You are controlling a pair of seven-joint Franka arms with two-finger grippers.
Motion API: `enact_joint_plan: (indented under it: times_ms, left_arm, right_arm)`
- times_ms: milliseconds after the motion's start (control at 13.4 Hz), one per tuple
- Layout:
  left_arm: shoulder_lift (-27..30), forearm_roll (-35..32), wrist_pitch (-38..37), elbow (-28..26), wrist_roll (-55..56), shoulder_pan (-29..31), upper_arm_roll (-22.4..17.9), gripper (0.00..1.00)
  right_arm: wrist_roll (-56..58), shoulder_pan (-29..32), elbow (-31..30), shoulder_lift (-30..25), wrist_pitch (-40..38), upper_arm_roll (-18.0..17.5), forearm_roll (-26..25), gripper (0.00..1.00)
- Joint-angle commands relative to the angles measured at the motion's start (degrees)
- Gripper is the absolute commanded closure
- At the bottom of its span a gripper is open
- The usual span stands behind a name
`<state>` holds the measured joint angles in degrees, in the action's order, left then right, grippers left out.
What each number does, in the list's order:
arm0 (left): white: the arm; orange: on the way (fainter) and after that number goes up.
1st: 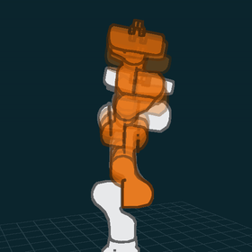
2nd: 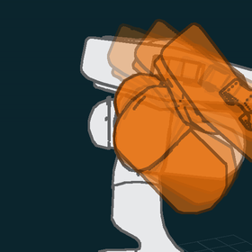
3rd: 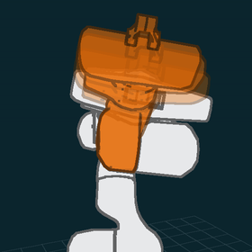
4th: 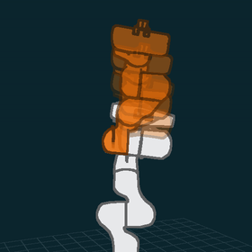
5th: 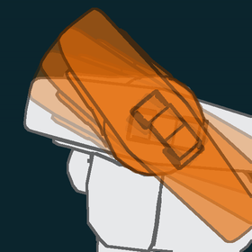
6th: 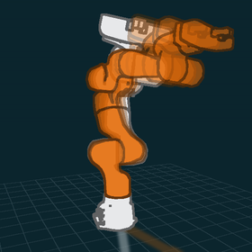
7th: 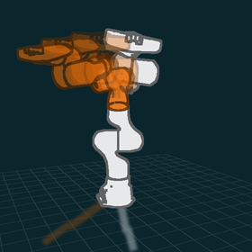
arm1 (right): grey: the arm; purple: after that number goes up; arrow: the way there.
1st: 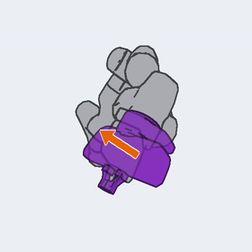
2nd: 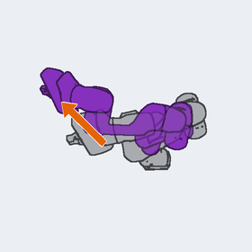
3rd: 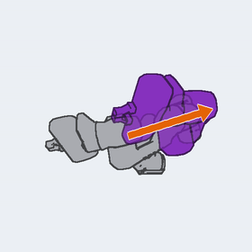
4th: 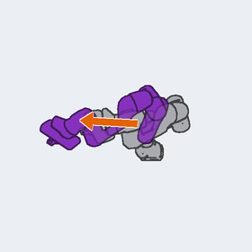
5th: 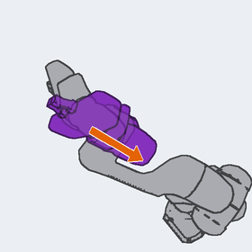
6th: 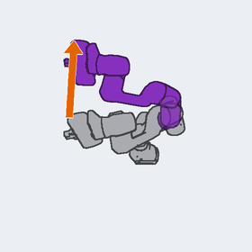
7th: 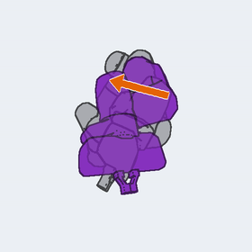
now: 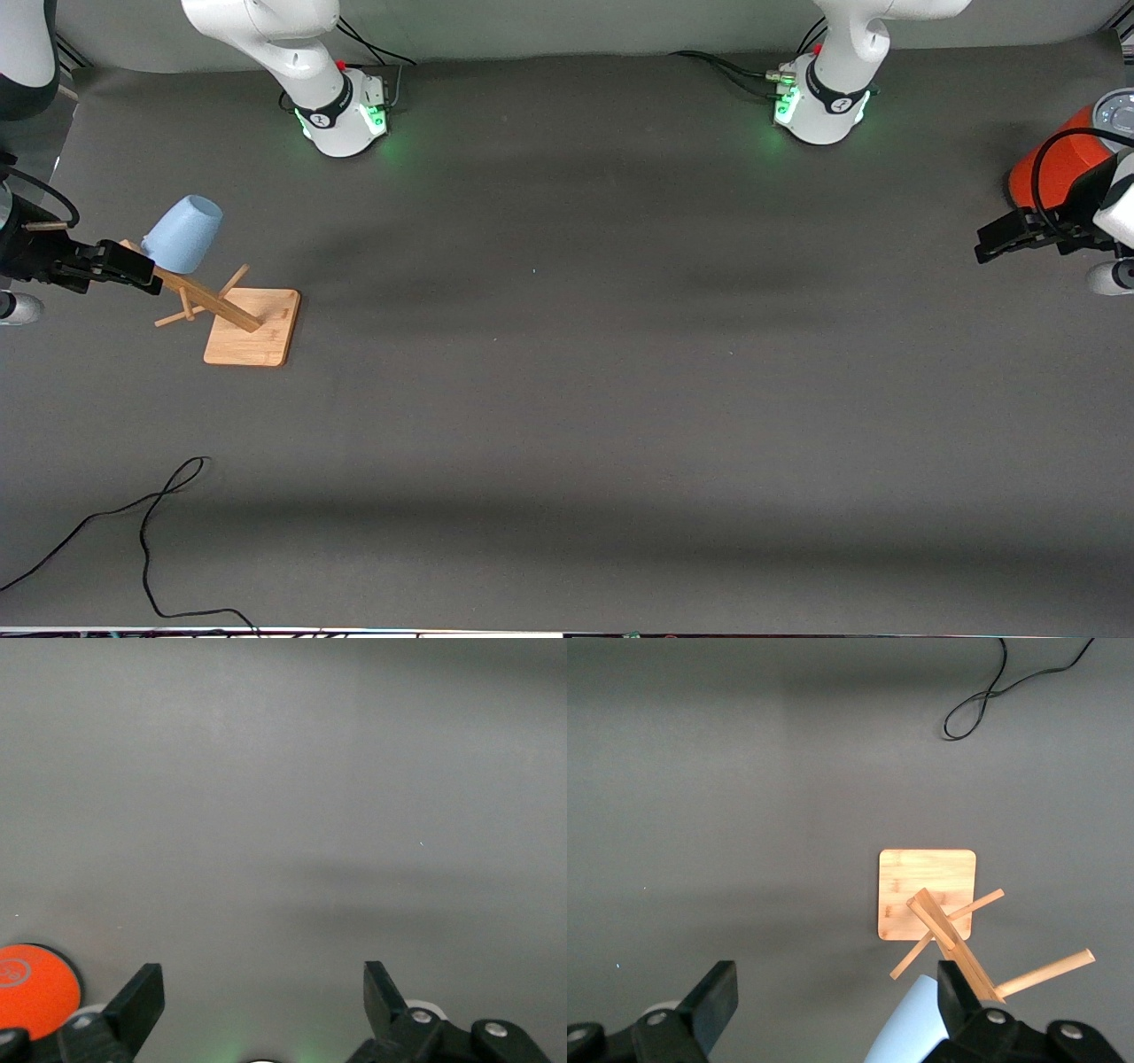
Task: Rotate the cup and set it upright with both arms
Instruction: 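Reach the right gripper to the blue cup on the wooden stand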
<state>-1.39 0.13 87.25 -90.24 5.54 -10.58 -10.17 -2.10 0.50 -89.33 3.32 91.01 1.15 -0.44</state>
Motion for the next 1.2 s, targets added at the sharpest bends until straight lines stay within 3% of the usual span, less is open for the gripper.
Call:
enact_joint_plan:
  times_ms: [0, 374, 524, 824, 1123]
  left_arm:
    - [1.3, 0.8, -0.5, -1.0, -0.7, 0.3, 0.1, 0.00]
    - [1.3, 0.8, -0.5, -1.0, -0.7, 0.3, 0.2, 0.00]
    - [1.3, 0.8, -0.5, -1.0, -0.7, 0.3, 0.2, 0.00]
    - [1.3, 0.8, -0.5, -0.9, -0.7, 0.3, 0.2, 0.00]
    - [1.2, 1.5, -0.5, -0.9, -0.7, 0.3, 0.2, 0.00]
  right_arm:
    - [0.1, -0.1, 0.7, 0.1, -0.6, 0.1, -0.9, 0.00]
    - [0.2, 0.2, -0.1, -0.8, -0.8, 1.3, -1.1, 0.00]
    - [0.2, 0.1, -6.4, -6.3, 0.0, 1.8, -1.4, 0.00]
    - [0.1, 0.0, -18.0, -16.0, 1.7, 6.7, -1.5, 0.00]
    - [-6.7, -0.1, -21.4, -18.6, 1.1, 7.6, -1.4, 0.00]
